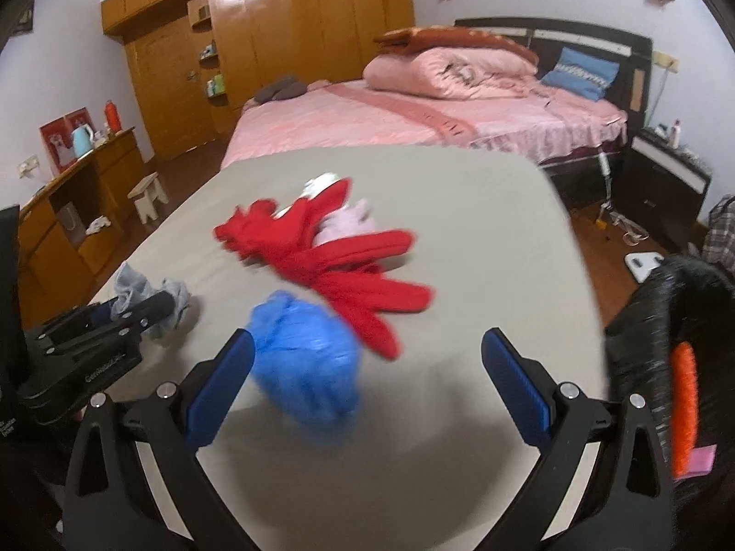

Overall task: Collect trash
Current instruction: 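Grasp the grey sock with the left tool, then grasp the blue plastic bag with the right tool while the left holds the sock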

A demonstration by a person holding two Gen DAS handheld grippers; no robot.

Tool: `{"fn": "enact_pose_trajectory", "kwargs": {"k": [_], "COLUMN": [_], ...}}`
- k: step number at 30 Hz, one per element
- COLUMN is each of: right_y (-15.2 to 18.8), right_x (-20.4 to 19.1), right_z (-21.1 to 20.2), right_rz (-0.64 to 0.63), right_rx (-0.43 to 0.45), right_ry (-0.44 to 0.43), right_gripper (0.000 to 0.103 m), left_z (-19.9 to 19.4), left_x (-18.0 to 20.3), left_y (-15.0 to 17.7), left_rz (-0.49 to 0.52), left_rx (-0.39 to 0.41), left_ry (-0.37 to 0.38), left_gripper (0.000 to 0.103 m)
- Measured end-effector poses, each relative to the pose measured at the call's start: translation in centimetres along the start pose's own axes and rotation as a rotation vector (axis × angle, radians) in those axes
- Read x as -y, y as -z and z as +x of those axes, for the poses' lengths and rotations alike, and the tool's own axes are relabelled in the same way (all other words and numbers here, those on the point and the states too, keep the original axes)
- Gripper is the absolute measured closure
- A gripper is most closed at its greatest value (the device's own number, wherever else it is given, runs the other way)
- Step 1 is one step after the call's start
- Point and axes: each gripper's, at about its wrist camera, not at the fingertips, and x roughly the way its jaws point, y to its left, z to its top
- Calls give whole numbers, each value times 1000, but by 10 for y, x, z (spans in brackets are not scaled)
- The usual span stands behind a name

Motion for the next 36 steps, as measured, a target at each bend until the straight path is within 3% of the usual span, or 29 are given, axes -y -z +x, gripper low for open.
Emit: {"fn": "enact_pose_trajectory", "kwargs": {"k": [2, 4, 11, 15, 18, 23, 28, 32, 36], "right_y": [3, 5, 4, 4, 3, 3, 5, 5, 4], "right_x": [-10, -18, -28, -31, -33, -29, -25, -21, -21], "right_z": [6, 12, 34, 44, 41, 28, 22, 23, 18], "right_rz": [-4, -21, -46, -53, -67, -64, -62, -56, -61], "right_rx": [-18, -34, -76, -113, -112, -98, -96, -100, -89], "right_ry": [-10, -19, -9, -50, -79, -96, -91, -89, -91], "right_gripper": [7, 20, 33, 49, 55, 57, 57, 57, 57], "left_z": [0, -1, 0, 0, 1, 8, 19, 27, 28], "left_x": [-2, -4, -16, -20, -19, -18, -17, -18, -21], "left_y": [0, 0, 3, 2, 3, 5, 6, 8, 9], "left_rz": [7, 18, -5, -11, -10, -10, -12, -20, -37], "left_rx": [2, 2, -2, 0, -2, -30, -72, -108, -119], "left_ry": [-7, -12, -10, -6, -2, 7, 1, -6, -8], "left_gripper": [63, 63, 67, 67, 69, 69, 56, 55, 61]}}
